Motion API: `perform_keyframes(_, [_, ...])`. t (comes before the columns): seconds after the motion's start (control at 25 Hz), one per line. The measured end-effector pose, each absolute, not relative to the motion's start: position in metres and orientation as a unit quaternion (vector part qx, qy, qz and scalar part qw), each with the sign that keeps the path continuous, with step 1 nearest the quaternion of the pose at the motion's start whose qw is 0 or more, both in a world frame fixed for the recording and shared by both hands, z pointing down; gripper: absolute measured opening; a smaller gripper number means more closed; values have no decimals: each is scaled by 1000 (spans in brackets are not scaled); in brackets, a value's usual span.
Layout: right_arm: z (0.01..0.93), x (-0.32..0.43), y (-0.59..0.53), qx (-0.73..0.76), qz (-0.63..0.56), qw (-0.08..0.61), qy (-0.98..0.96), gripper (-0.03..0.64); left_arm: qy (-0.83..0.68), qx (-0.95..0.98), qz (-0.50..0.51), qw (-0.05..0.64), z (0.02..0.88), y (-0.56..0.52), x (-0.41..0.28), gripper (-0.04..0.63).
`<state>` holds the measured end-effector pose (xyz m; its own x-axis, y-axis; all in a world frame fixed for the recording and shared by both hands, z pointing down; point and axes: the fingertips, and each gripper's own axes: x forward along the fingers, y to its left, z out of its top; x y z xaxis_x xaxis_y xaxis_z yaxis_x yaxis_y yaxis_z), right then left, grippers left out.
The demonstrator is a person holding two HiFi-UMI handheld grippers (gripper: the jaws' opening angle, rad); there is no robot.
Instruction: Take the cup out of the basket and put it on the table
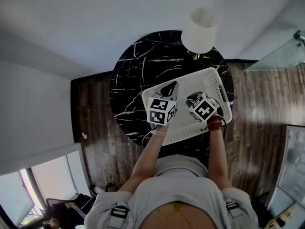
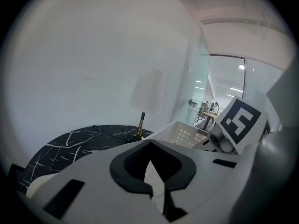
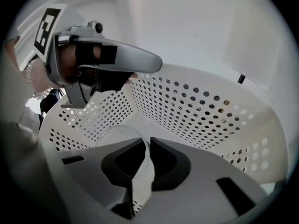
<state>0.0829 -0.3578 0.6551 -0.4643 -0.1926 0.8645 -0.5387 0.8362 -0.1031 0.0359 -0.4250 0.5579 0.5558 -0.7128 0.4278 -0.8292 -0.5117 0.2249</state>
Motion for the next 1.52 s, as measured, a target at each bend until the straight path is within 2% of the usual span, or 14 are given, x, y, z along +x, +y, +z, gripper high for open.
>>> perform_keyframes(1.52, [564,90,-349,281,123,413,-858,35,-456,864,123,175,523,-401,31,5])
